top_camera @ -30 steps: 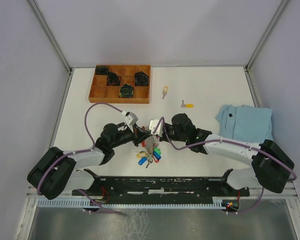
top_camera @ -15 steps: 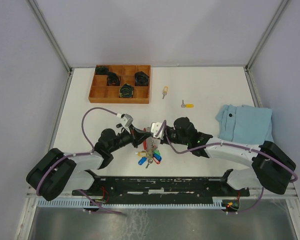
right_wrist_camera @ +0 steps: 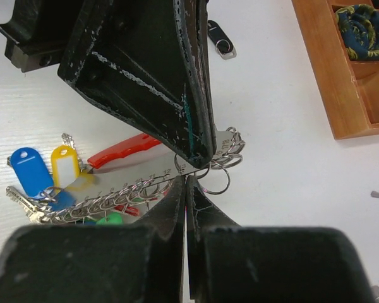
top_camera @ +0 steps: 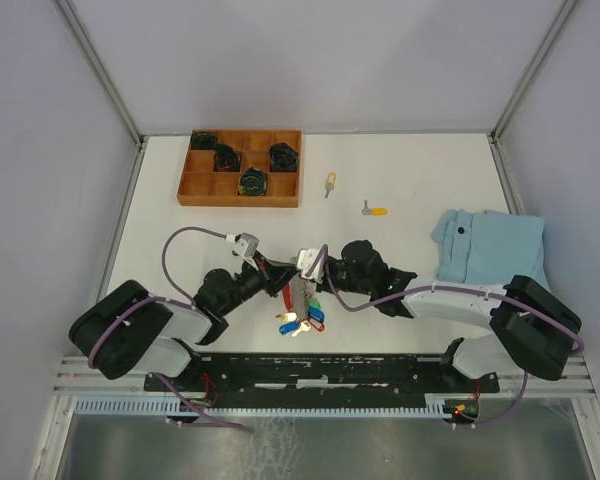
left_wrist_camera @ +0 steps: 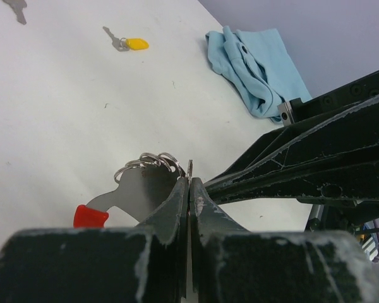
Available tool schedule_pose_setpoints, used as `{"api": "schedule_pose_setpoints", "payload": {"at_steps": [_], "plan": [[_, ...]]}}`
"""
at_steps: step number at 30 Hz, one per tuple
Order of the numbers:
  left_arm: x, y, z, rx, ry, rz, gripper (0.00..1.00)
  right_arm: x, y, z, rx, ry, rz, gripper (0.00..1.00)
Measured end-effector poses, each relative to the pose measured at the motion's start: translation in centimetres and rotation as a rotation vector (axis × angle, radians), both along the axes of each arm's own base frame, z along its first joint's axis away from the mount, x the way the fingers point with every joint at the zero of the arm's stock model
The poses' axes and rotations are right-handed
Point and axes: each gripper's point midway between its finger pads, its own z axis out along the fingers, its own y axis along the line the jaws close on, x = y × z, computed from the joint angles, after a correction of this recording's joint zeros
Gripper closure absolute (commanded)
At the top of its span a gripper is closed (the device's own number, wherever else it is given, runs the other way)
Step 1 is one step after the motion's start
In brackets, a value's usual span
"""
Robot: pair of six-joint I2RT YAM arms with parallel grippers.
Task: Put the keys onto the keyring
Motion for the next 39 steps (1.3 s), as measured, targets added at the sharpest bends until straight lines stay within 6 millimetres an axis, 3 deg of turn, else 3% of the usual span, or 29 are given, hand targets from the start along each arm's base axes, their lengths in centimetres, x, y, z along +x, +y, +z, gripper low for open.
{"api": "schedule_pose_setpoints", "payload": {"at_steps": [8, 14, 19, 31, 39], "plan": [[0.0, 0.2, 0.0, -0.042, 0.013, 0.035, 0.97, -0.1, 0.0, 0.1, -0.001, -0.011, -0.004, 0.99], [0.0, 0.2, 0.4, -0.046, 0.001, 0.037, 0.73, 0.2, -0.8, 0.8, -0.057, -0.059, 0.005, 0.99], [0.2, 0.8, 1.8, -0.019, -0.057, 0.053, 0.61, 0.9, -2.0, 0.9, -0.133, -0.068, 0.021, 0.99], [-1.0, -1.1, -0.1, 0.183, -0.084, -0.144, 0.55, 0.7, -1.8, 1.7, -0.214, -0.094, 0.136, 0.99], [-1.2, -2.0, -0.9, 0.24, -0.068, -0.221, 0.61, 0.2, -2.0, 1.1, -0.246, -0.078, 0.172, 0.99]]}}
